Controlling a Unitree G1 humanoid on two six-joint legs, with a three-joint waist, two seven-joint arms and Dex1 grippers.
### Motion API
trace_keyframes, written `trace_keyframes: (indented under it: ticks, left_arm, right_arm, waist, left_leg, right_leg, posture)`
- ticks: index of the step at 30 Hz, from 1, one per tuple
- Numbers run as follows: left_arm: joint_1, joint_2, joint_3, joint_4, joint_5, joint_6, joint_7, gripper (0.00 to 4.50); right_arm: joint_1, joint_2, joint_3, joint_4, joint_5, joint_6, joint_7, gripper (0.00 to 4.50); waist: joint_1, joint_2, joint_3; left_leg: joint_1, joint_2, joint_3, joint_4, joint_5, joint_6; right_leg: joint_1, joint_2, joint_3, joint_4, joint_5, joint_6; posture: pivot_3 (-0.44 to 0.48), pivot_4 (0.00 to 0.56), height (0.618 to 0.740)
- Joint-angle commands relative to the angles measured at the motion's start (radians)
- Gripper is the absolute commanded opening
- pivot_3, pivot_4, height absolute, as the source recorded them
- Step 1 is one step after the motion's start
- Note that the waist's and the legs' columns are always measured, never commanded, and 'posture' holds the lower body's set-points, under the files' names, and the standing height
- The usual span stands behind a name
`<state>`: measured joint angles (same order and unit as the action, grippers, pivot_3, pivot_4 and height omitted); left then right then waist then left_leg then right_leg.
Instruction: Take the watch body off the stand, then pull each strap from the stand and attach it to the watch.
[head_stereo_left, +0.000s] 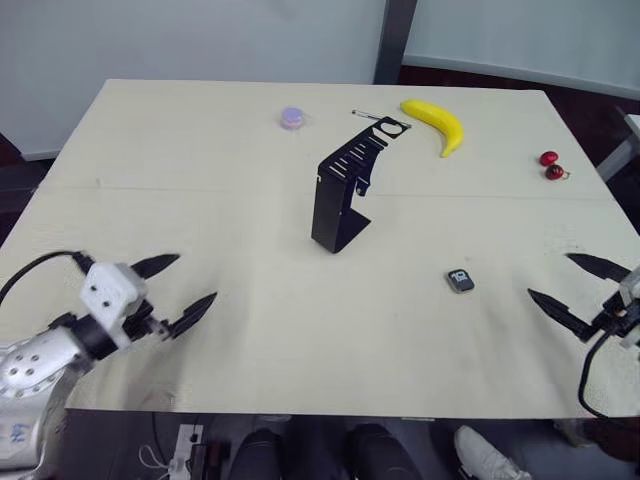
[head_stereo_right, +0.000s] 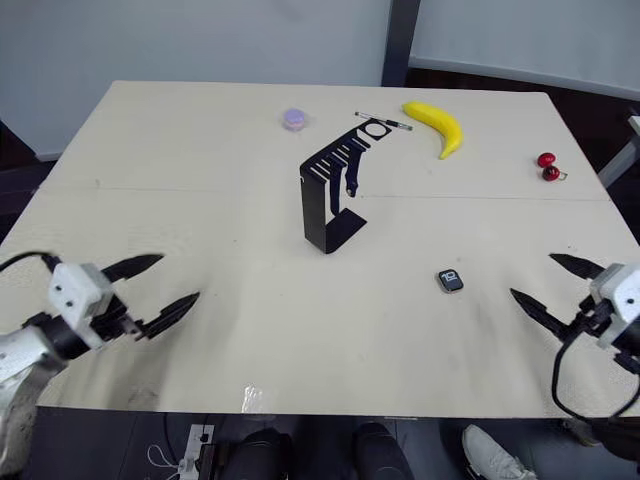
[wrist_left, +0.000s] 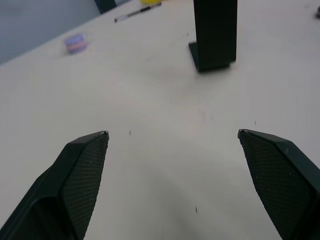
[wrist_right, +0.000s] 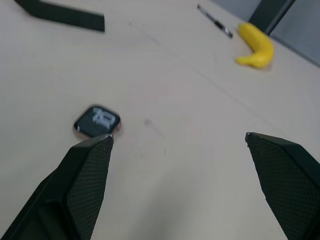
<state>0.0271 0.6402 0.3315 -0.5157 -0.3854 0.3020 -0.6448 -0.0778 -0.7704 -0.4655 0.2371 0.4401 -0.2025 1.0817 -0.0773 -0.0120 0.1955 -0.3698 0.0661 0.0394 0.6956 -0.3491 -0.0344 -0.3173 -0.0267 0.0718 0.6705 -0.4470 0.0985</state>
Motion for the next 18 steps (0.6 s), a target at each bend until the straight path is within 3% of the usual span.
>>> trace_keyframes:
  ticks: [1, 6, 11, 18]
  left_arm:
    - [-0.045, -0.066, -0.139, -0.101, 0.062, 0.047, 0.114, 4.50]
    - [-0.109, -0.222, -0.334, -0.129, 0.176, 0.114, 0.280, 4.50]
    - [-0.189, -0.335, -0.504, -0.030, 0.347, 0.111, 0.398, 4.50]
    - [-0.241, -0.520, -0.545, 0.089, 0.407, 0.072, 0.531, 4.50]
  right_arm:
    - [-0.016, 0.023, 0.036, -0.079, 0.097, 0.048, 0.070, 4.48]
    - [-0.017, 0.051, 0.101, -0.178, 0.143, 0.133, 0.089, 4.48]
    - [-0.032, 0.072, 0.145, -0.223, 0.145, 0.175, 0.077, 4.48]
    - [-0.030, 0.093, 0.189, -0.316, 0.148, 0.237, 0.035, 4.48]
  waist:
    - [0.000, 0.002, -0.001]
    - [0.002, 0.002, -0.001]
    - [0.013, 0.002, -0.001]
    - [0.024, 0.003, -0.002]
  left_leg:
    - [-0.001, 0.000, 0.000, 0.000, 0.000, 0.001]
    - [-0.005, 0.000, 0.000, 0.002, -0.001, 0.002]
    - [-0.004, 0.000, 0.000, 0.003, -0.001, 0.002]
    - [-0.004, 0.000, 0.001, 0.003, -0.001, 0.002]
  right_leg:
    - [0.000, 0.000, 0.000, 0.002, 0.000, 0.000]
    - [-0.003, 0.001, 0.001, 0.003, 0.000, 0.001]
    - [-0.003, 0.001, 0.003, 0.003, 0.000, 0.001]
    - [-0.005, 0.002, 0.005, 0.004, 0.001, 0.001]
  posture:
    - [0.000, 0.150, 0.740]
    - [0.000, 0.150, 0.740]
    - [0.000, 0.150, 0.740]
    - [0.000, 0.150, 0.740]
